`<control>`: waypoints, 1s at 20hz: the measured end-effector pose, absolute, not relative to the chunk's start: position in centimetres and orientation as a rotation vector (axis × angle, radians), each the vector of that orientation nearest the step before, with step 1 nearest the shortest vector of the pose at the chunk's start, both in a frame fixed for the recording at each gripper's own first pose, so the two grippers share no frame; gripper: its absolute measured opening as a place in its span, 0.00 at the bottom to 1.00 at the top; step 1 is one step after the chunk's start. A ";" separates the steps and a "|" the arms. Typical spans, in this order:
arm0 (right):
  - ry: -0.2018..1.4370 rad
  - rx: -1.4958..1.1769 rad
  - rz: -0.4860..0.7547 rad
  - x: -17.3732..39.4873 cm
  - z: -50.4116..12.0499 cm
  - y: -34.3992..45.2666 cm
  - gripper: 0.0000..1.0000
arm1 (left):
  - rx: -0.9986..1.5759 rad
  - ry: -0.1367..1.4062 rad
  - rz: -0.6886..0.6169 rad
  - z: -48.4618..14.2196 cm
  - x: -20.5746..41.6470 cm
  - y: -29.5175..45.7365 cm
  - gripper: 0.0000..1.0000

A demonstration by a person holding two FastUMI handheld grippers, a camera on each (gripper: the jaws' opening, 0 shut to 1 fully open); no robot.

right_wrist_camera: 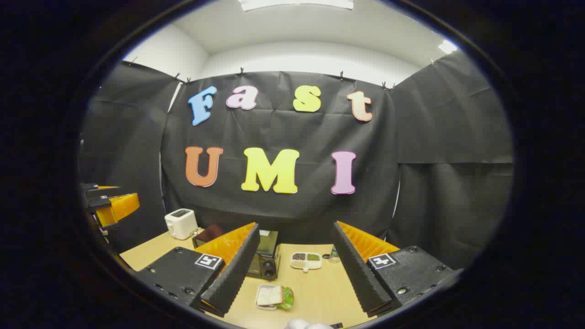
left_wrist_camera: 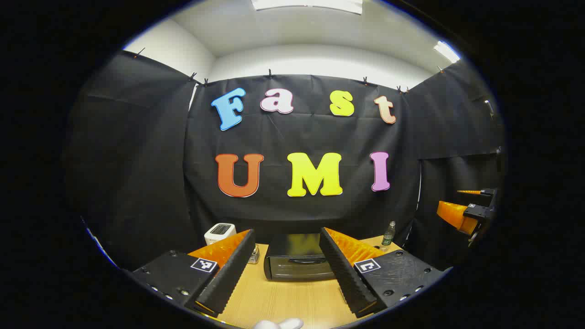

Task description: Open the electric oven with the left hand, put the food in, and close the electric oven.

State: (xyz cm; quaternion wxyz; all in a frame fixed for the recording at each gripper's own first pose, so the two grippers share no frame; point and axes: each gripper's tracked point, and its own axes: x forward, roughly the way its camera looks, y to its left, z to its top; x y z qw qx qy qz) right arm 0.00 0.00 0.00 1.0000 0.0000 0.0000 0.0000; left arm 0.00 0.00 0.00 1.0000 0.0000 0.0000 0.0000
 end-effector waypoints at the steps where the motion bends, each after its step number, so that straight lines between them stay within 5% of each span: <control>1: -0.002 -0.007 0.001 -0.1 0.0 0.1 1.00 | 0.000 -0.001 -0.001 0.0 0.0 0.0 0.82; 2: -0.003 -0.014 0.002 0.0 0.0 0.2 1.00 | 0.001 -0.001 0.000 0.1 0.0 0.0 0.82; 3: -0.004 -0.018 0.001 -0.1 0.0 0.1 1.00 | 0.000 -0.001 -0.003 0.2 -0.1 -0.1 0.93; 12: -0.014 -0.028 -0.001 -0.4 0.4 0.2 0.97 | 0.003 -0.006 -0.003 0.3 -0.1 0.2 0.93; 13: -0.014 -0.030 -0.002 -0.4 0.4 0.2 1.00 | 0.003 -0.008 -0.002 0.4 -0.2 0.3 0.87; 20: -0.023 -0.031 0.011 -0.4 0.2 0.5 1.00 | 0.018 -0.008 0.010 -0.4 0.4 0.5 0.93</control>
